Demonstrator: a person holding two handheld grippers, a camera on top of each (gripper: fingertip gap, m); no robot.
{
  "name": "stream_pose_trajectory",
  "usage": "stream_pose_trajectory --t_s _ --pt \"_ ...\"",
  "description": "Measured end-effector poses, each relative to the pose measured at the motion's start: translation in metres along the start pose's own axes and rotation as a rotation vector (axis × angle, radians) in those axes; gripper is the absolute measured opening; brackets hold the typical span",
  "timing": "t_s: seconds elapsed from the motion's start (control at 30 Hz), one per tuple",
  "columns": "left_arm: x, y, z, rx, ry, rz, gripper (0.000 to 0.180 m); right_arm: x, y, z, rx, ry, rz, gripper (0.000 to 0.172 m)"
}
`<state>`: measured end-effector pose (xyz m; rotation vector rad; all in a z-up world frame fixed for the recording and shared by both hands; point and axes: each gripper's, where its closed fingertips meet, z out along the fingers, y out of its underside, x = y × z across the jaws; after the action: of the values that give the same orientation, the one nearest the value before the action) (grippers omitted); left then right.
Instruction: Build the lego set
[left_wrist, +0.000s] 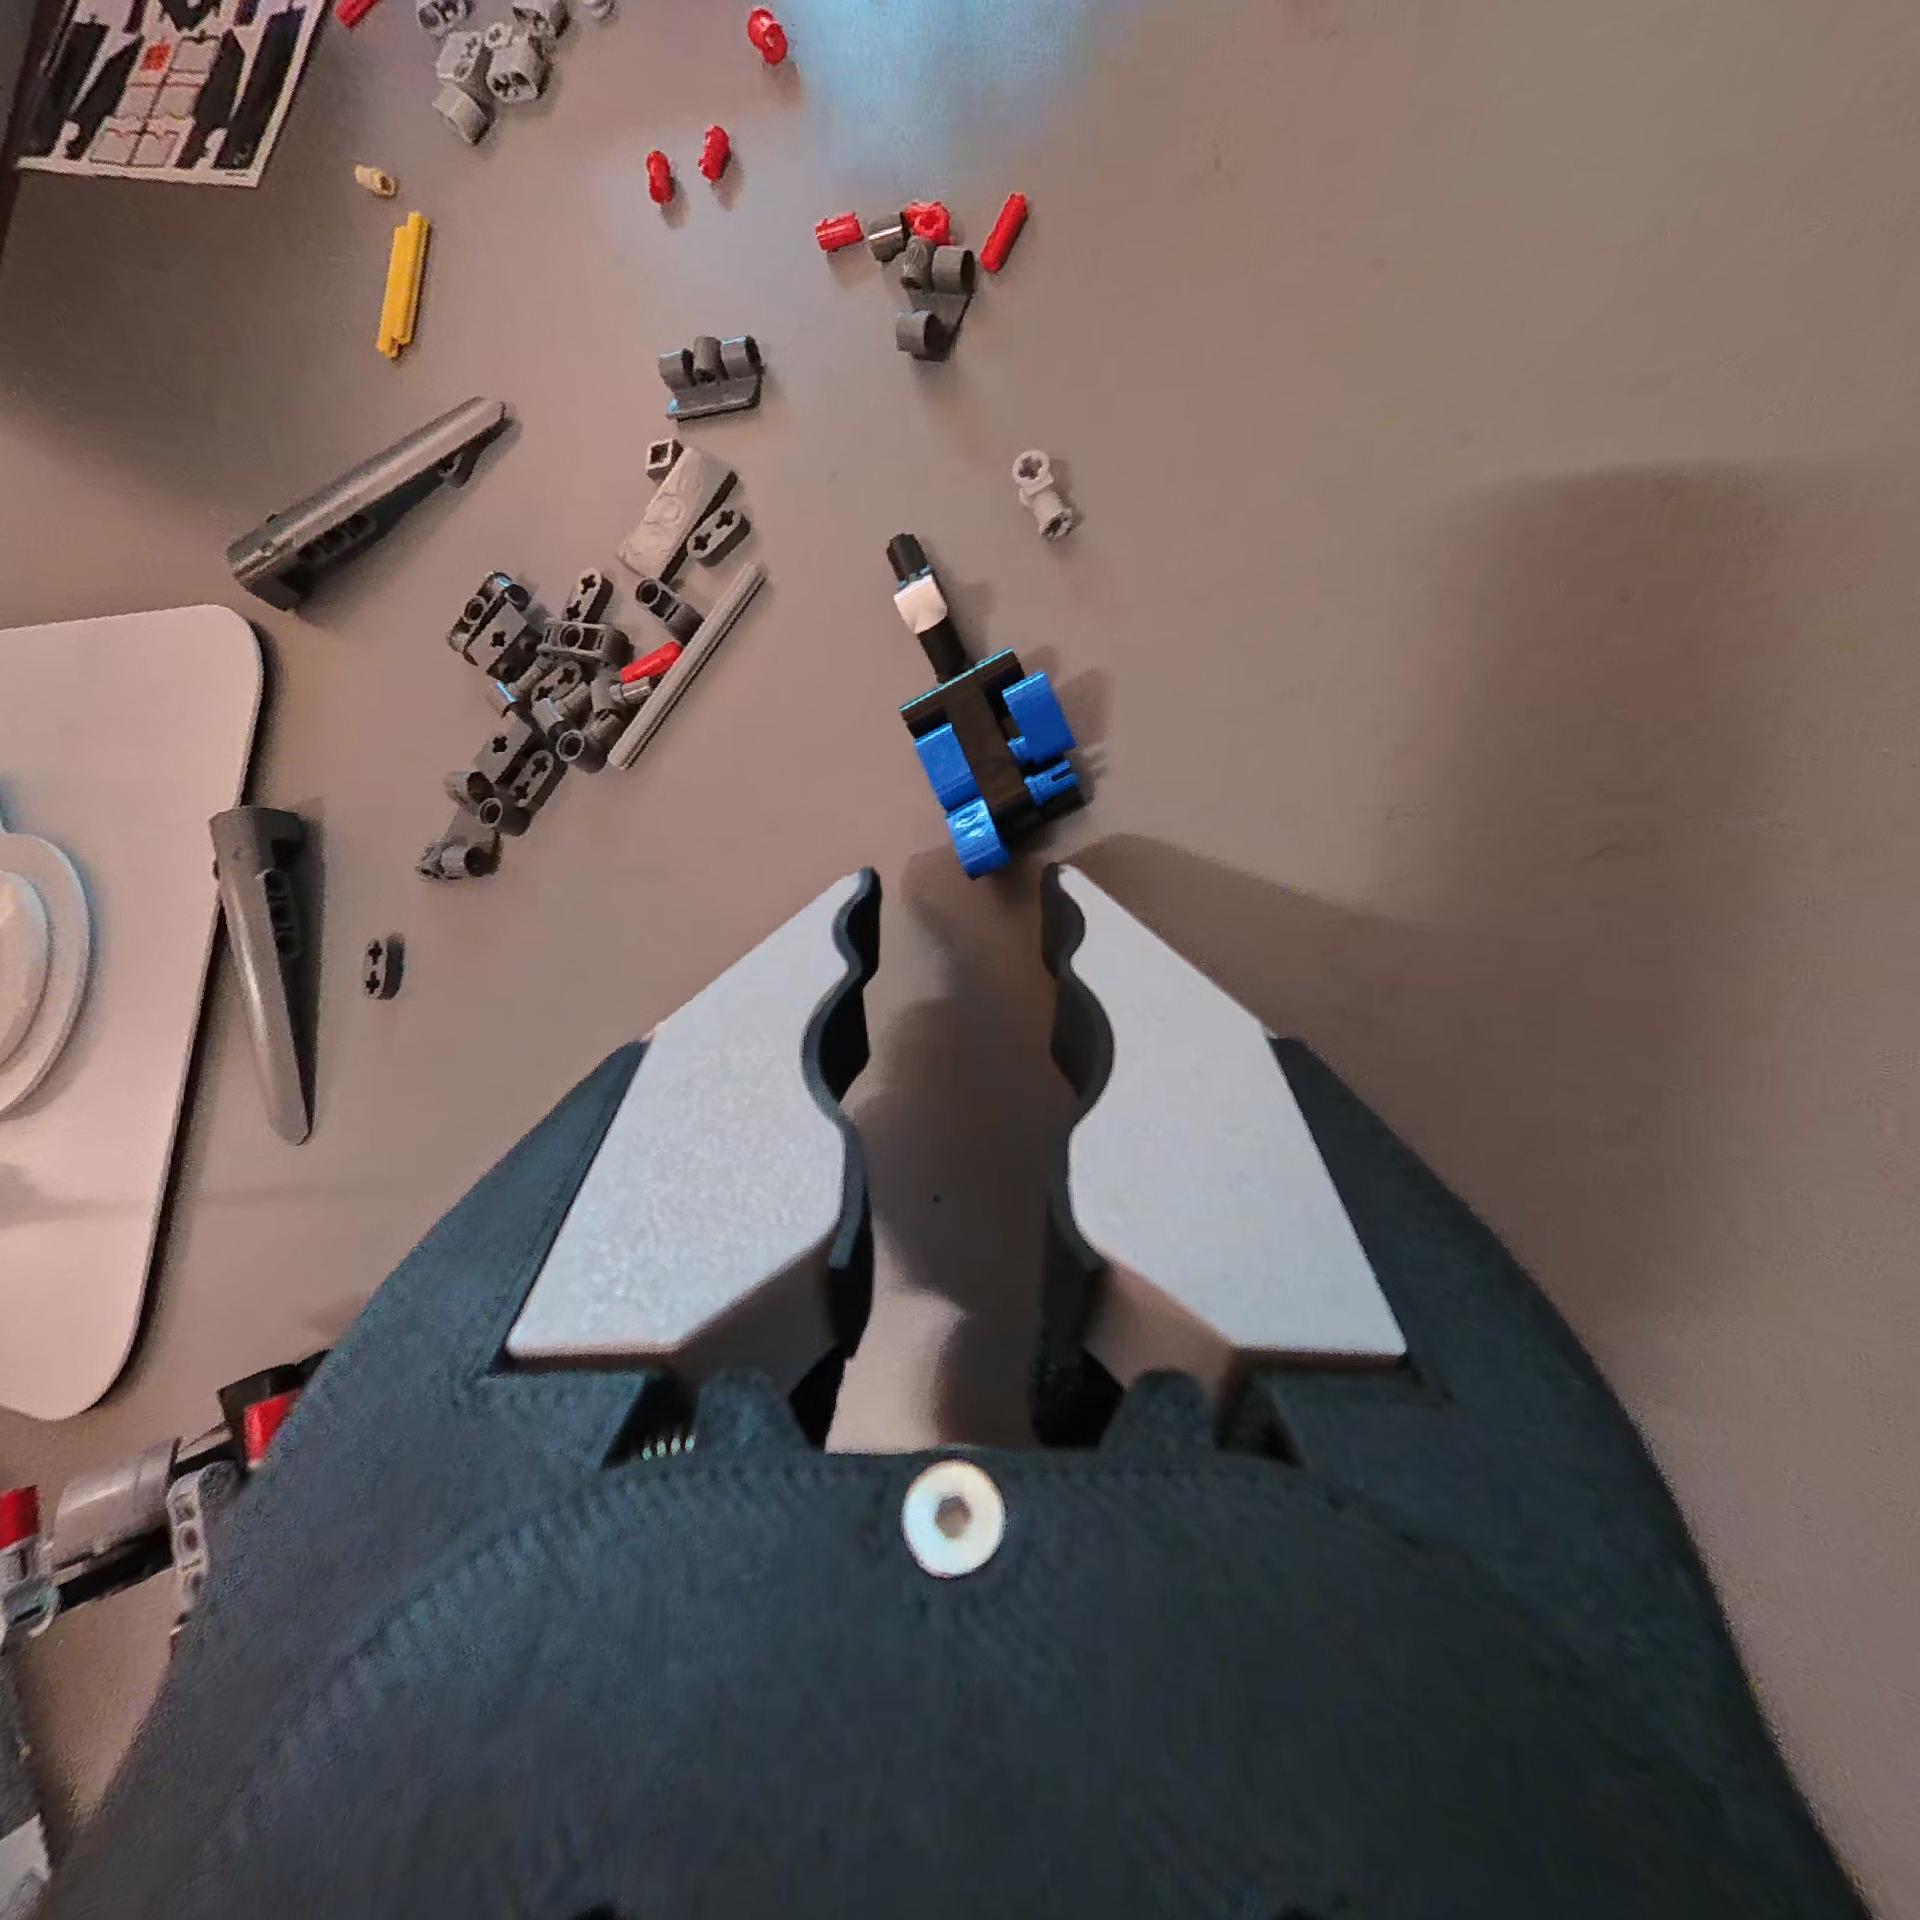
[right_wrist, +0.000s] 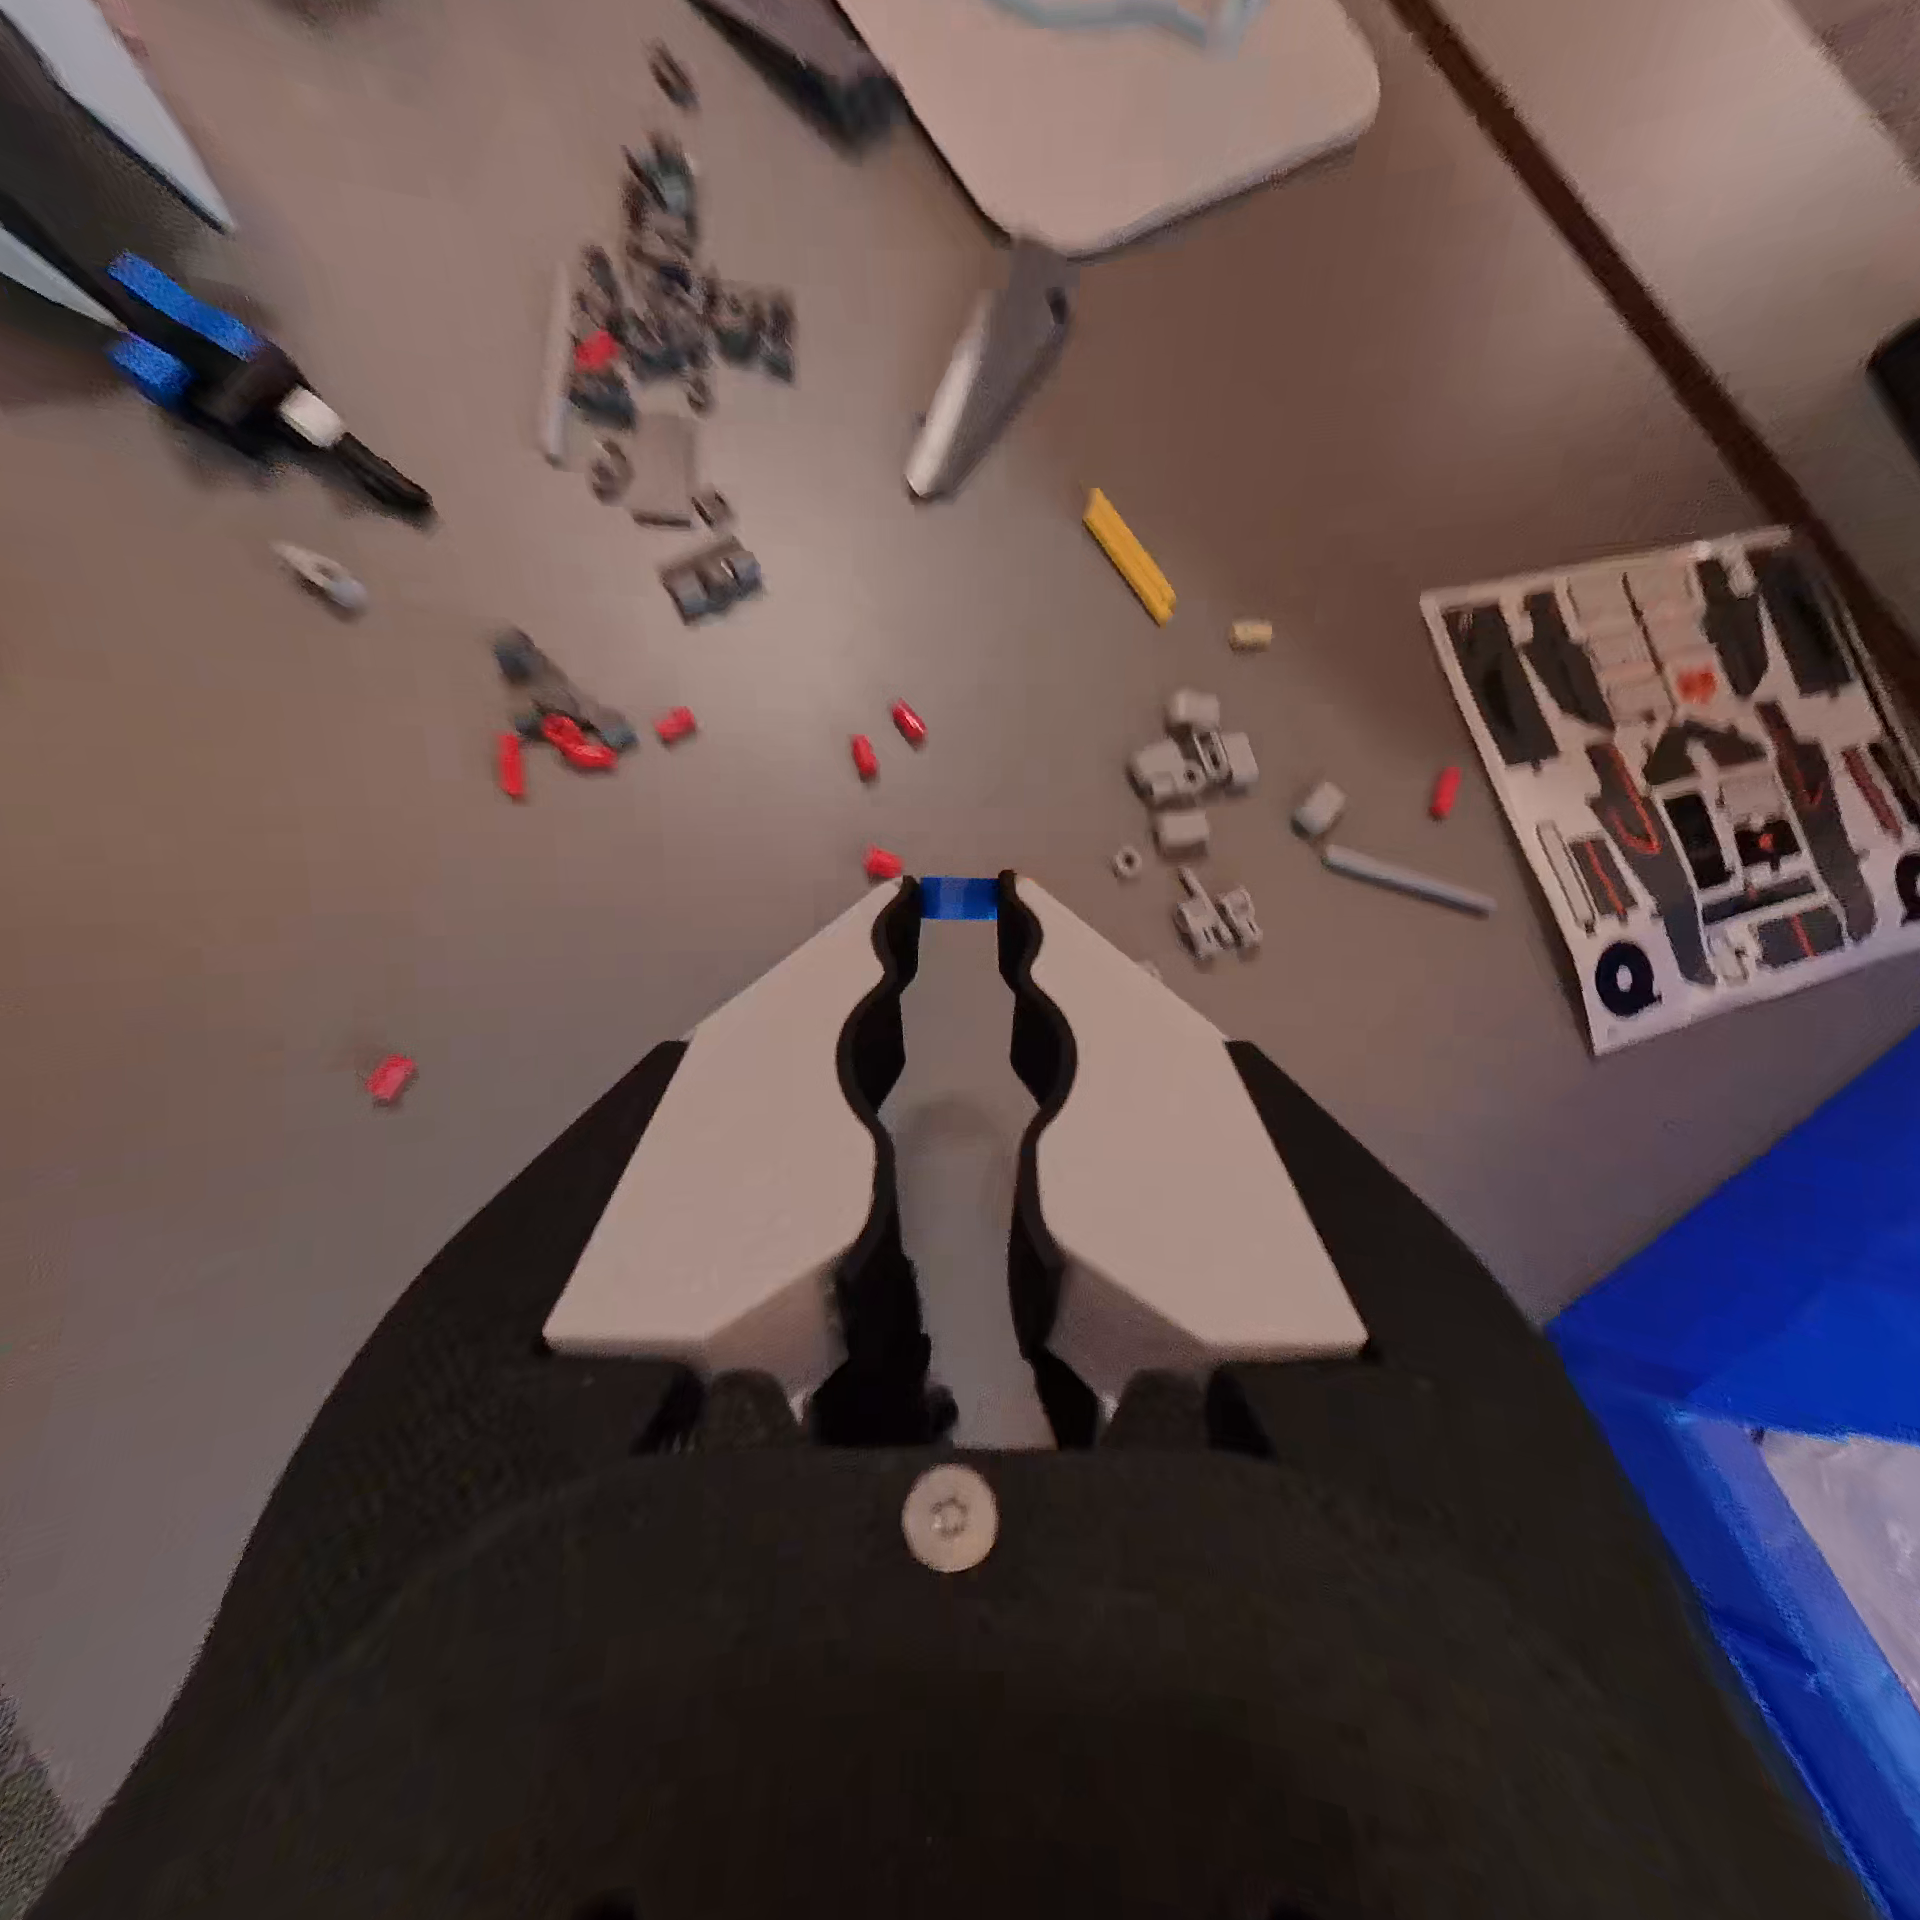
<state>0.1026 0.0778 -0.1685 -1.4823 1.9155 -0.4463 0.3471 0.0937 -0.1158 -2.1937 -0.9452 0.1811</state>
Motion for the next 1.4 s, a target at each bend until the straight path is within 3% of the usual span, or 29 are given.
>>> stream_pose_trajectory --t_s 0.3,0.57,0.77,1.4 --pt "-0.015 -0.018 -0.020 0.104 -0.072 -0.046 0.026 -0.082 -0.092 -0.010 0.204 0.009 -0.303 0.013" --pt "-0.028 -0.064 -0.061 0.484 0.014 -0.272 0.022 -0.157 -0.153 0.004 0.380 0.046 -0.588 0.012" --pt "-0.021 -0.083 -0.079 0.630 0.146 -0.375 0.022 -0.183 -0.169 0.017 0.371 0.171 -0.828 0.012" --pt "-0.014 -0.093 -0.097 0.757 0.352 -0.476 0.013 -0.197 -0.183 0.025 0.372 0.255 -1.030 0.012"
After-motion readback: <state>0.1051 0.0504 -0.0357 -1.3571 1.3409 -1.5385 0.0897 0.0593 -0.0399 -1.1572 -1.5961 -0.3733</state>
